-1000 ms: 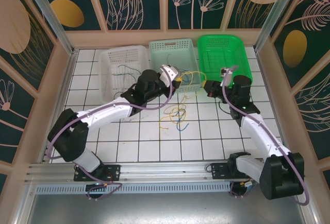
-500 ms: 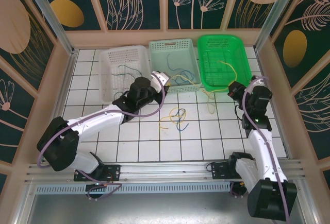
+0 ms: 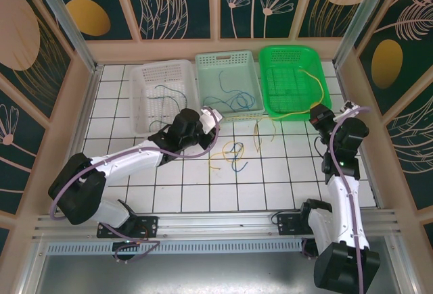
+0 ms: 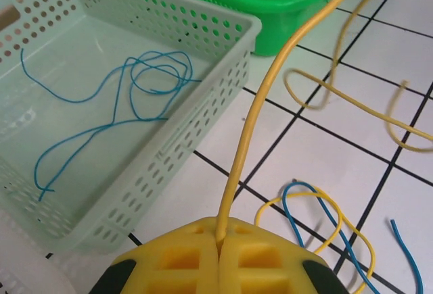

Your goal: Untangle the cables

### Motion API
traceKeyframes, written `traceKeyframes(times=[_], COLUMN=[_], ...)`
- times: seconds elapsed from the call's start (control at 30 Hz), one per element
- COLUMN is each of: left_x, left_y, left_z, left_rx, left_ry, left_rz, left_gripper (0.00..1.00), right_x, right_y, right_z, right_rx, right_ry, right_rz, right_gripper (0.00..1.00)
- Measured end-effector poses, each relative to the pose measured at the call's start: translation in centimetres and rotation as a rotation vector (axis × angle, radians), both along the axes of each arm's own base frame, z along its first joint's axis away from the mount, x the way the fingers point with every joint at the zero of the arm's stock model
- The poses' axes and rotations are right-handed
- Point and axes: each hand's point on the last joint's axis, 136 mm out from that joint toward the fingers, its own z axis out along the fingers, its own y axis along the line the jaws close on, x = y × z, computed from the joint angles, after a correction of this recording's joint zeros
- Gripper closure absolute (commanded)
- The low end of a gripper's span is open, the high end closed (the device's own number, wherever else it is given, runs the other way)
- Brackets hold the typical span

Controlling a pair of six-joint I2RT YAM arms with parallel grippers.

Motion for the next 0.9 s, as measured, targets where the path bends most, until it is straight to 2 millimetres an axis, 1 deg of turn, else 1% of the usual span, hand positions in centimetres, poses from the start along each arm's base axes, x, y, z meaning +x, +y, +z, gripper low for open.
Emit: traceKeyframes(times=[0.07, 0.13, 0.17, 0.2, 0.27, 0.3, 0.33, 0.37, 0.43, 0.5, 0.6, 0.63, 0.73, 0.83, 0.9], left_x=[-0.3, -0.4, -0.5, -0.5, -0.4, -0.4, -0.2, 0.0, 0.4, 0.7, 0.4, 0.2, -0.4, -0.8, -1.2], left_y=[0.1, 0.2, 0.3, 0.4, 0.8, 1.0, 1.2, 1.4, 1.9, 2.4, 2.6, 2.4, 1.2, -0.2, -1.8], left_z=[-0.5, -0.8, -0.9, -1.1, -1.5, -1.7, -1.8, -1.8, -1.3, -0.2, 2.4, 3.4, 5.3, 5.4, 4.8], left_rx=[0.013, 0.023, 0.027, 0.033, 0.053, 0.061, 0.066, 0.07, 0.072, 0.056, -0.011, -0.05, -0.15, -0.218, -0.258], left_ry=[0.009, 0.018, 0.021, 0.025, 0.034, 0.038, 0.039, 0.036, 0.02, -0.002, -0.046, -0.056, -0.058, -0.019, 0.035], left_rz=[-0.008, -0.013, -0.013, -0.007, 0.007, 0.018, 0.028, 0.043, 0.078, 0.113, 0.118, 0.107, 0.061, 0.006, -0.046], left_gripper=[1.0, 0.89, 0.77, 0.57, 0.39, 0.18, 0.15, 0.14, 0.04, 0.02, 0.03, 0.03, 0.04, 0.06, 0.07], right_x=[0.0, -0.1, -0.1, -0.1, -0.2, -0.2, -0.2, -0.2, -0.3, -0.4, -0.3, -0.3, -0.3, -0.4, -0.5], right_y=[0.2, 0.5, 0.7, 0.8, 0.9, 0.9, 1.0, 1.2, 1.4, 1.7, 2.0, 2.1, 2.4, 2.6, 2.7], right_z=[0.0, 0.1, 0.2, 0.4, 0.8, 1.0, 1.3, 1.6, 2.9, 4.4, 6.0, 6.2, 6.1, 6.2, 6.7], right_rx=[0.008, 0.012, 0.012, 0.011, 0.006, 0.0, -0.013, -0.023, -0.055, -0.081, -0.101, -0.103, -0.1, -0.099, -0.101], right_ry=[0.001, -0.001, -0.007, -0.013, -0.026, -0.032, -0.042, -0.05, -0.078, -0.112, -0.144, -0.148, -0.146, -0.148, -0.154], right_rz=[0.008, 0.028, 0.039, 0.049, 0.058, 0.064, 0.072, 0.079, 0.099, 0.118, 0.14, 0.146, 0.162, 0.178, 0.18], right_gripper=[1.0, 1.0, 1.0, 1.0, 1.0, 1.0, 1.0, 1.0, 1.0, 1.0, 1.0, 1.0, 1.0, 1.0, 1.0])
